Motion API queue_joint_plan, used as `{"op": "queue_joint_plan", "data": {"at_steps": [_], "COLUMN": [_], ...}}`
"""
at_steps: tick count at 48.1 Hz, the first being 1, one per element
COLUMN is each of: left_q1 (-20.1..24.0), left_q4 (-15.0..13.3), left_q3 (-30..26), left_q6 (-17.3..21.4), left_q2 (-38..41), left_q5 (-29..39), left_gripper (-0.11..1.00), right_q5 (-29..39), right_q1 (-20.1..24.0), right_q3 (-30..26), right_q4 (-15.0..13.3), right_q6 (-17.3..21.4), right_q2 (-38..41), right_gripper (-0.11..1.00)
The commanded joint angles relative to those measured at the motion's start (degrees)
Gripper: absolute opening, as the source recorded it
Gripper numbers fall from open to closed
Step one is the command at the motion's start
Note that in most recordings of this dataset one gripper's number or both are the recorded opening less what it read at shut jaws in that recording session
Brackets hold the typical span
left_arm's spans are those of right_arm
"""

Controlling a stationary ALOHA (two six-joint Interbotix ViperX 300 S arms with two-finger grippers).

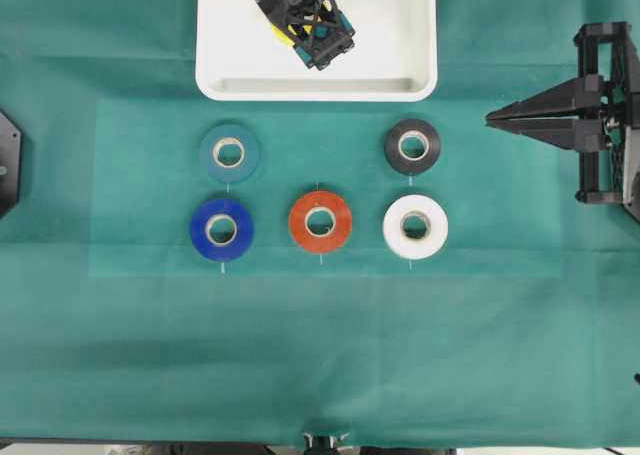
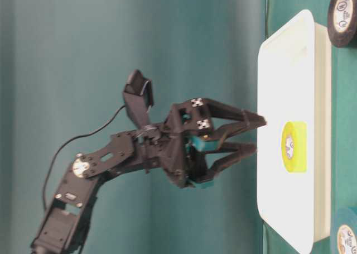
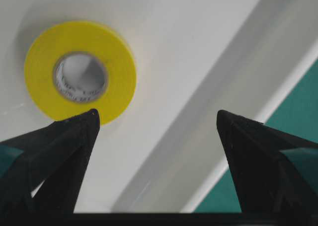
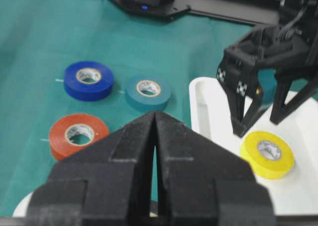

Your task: Place the tape from the fixed location into the white case.

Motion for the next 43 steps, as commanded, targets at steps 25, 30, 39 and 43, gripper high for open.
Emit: {"op": "queue_joint_plan", "data": {"at_steps": [25, 30, 39, 43], "left_q1": [-1.76, -2.02, -2.02, -2.02], "left_q4": [-0.09, -0.09, -0.09, -0.09], "left_q3": [-8.09, -8.88, -9.05, -9.05], "left_q6": [0.18, 0.26, 0.26, 0.26], "left_q2": [-5.45, -5.54, -6.24, -6.59], "left_q5": [8.44, 9.14, 9.49, 9.49], "left_gripper": [0.95, 0.95, 0.95, 0.95], "right_q5": [-0.26, -0.18, -0.18, -0.18], "right_q1": [-0.09, -0.09, -0.09, -0.09], "right_q3": [-1.14, -1.23, -1.23, -1.23], "right_q4": [0.00, 0.00, 0.00, 0.00], "right_q6": [-0.09, -0.09, -0.09, -0.09], "right_q2": [0.09, 0.09, 0.00, 0.09], "right_gripper": [0.00, 0.00, 0.00, 0.00]}}
